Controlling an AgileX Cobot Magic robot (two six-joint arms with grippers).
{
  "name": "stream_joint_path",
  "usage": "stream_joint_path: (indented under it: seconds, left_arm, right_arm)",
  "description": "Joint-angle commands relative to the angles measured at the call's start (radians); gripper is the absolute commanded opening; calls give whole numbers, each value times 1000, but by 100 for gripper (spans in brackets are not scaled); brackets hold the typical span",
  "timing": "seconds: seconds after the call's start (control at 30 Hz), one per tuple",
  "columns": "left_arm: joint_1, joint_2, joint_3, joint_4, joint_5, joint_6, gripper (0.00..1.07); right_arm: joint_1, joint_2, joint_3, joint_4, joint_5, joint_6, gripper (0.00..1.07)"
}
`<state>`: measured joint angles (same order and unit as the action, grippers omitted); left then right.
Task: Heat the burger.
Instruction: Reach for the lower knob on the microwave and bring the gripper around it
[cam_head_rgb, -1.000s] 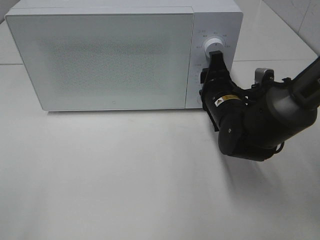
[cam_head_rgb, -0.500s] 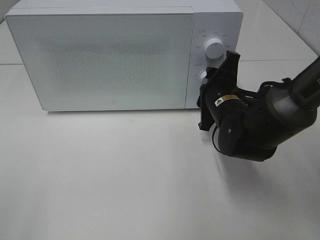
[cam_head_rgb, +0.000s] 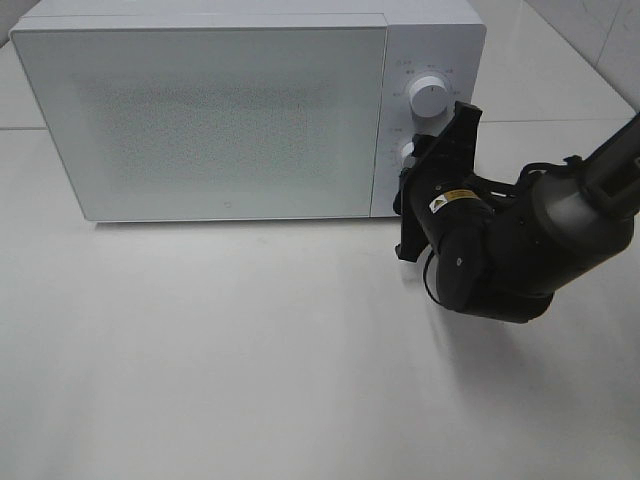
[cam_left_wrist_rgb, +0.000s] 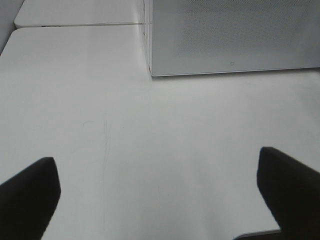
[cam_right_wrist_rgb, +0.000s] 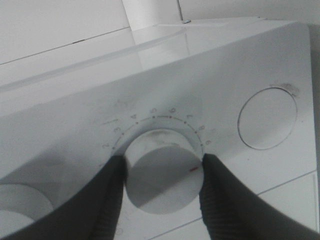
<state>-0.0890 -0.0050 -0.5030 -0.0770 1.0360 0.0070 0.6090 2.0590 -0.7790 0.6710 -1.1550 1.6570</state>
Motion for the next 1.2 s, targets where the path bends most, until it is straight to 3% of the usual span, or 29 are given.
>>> stream_joint_path:
  seconds: [0.03,0.47,0.97,1.2]
  left_arm:
    - [2,-21,3,-4,0,-7,100]
    - [2,-21,3,-4,0,-7,100]
    - [2,-21,3,-4,0,-7,100]
    - [2,-21,3,-4,0,-7,100]
  right_arm:
    - [3,-15,-45,-168,-41,1,1]
    - [3,-15,-45,-138,-79,-105,16]
    - [3,-54,16,-61,-85,-243,67]
    - [3,-110,68,-69,16,-329,73]
